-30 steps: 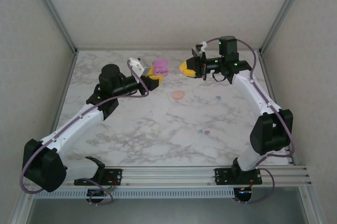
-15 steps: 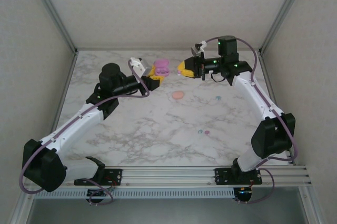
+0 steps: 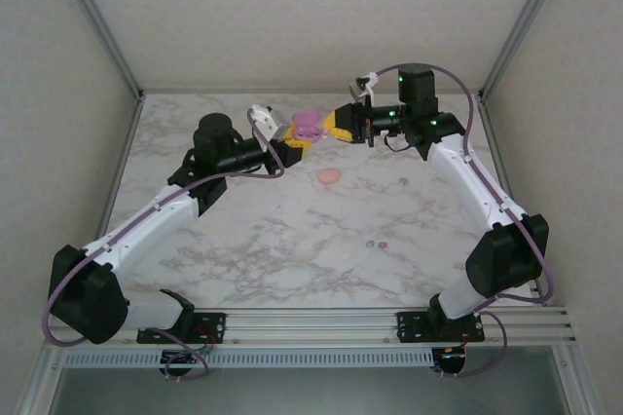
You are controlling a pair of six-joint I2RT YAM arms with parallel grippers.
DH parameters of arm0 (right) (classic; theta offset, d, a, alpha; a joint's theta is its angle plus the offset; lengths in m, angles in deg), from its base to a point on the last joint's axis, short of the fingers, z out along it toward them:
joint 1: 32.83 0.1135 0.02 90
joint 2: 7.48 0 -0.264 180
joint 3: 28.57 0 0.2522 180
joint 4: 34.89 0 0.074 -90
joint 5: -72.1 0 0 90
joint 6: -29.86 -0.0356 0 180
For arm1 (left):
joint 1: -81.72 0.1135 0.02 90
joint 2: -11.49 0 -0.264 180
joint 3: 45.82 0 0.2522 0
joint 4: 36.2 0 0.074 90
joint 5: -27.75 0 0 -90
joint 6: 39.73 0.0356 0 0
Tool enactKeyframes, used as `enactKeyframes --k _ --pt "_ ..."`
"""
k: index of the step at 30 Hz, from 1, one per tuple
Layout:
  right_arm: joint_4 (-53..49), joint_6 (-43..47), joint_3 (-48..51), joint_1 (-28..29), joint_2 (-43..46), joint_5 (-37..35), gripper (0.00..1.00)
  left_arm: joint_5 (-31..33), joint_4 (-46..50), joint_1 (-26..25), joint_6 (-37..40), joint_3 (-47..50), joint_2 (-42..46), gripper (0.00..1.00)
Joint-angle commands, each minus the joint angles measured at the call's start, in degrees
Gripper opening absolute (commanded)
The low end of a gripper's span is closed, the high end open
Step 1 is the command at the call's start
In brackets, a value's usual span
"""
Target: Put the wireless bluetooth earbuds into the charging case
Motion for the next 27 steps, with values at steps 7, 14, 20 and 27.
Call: enactKeyframes --k 7,14,20,27 --pt "-0.03 2.35 -1.95 0.92 0.88 -4.15 0.15 -2.36 -0.61 -1.03 0.7 -2.54 -0.23 0.31" --pt "3.08 0.28 -1.53 1.5 0.92 -5.1 0.15 -2.52 -0.57 -1.29 0.54 -2.65 -0.3 0.31" --pt "1.26 1.96 -1.5 2.05 0.83 -7.36 0.15 -2.54 -1.49 -1.47 -0.14 -2.71 -0.42 0.31" --pt "-1.06 4.03 -1.5 2.59 0.81 -8.44 0.16 -2.37 -2.99 -1.64 -1.44 -2.29 -0.4 0.31"
